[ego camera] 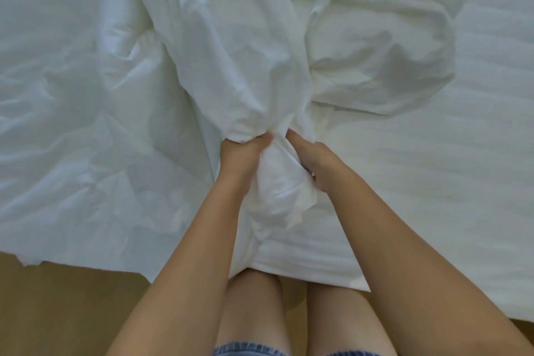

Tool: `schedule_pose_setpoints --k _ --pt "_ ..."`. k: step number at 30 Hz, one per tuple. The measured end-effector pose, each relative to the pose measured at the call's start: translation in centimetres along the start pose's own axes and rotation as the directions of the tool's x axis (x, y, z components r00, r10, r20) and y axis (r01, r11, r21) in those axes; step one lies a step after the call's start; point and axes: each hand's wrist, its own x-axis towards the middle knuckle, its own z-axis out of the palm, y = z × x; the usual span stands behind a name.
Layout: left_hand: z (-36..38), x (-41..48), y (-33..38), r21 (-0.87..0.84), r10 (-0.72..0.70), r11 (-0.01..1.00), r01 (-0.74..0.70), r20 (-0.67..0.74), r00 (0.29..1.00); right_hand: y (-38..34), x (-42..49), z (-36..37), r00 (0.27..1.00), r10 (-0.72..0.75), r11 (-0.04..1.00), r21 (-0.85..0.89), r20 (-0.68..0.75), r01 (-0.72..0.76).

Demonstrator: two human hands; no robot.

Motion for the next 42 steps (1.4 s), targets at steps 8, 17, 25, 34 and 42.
schedule_pose_setpoints --k 8,17,25,34,42 --pt "-0.9 0.1 0.6 -0.047 0.019 0.999 -0.014 0.118 0.993 -2.7 0.7 0.1 0.997 -0.057 0.951 0.305 0.044 0.041" --pt "0.3 1.0 3.4 -0.395 -0.118 0.845 0.361 0.52 0.846 -2.6 -1.1 -2.2 0.91 -0.386 0.922 -0.079 -0.151 0.378" --pt "0.3 2.8 3.3 -0.249 -0.17 0.951 0.183 0.073 0.983 -2.2 -2.0 -1.9 0.781 -0.456 0.868 -0.022 -0.427 0.495" --pt "-5.1 4.6 1.4 0.102 -0.159 0.98 0.172 -0.13 0.979 -0.2 -3.9 6.9 0.707 -0.683 0.49 -0.604 0.183 0.629" --pt "-3.9 3.5 3.1 0.268 0.142 0.96 -0.08 -0.219 0.965 -0.6 -2.8 6.3 0.756 -0.595 0.599 -0.478 0.273 0.643"
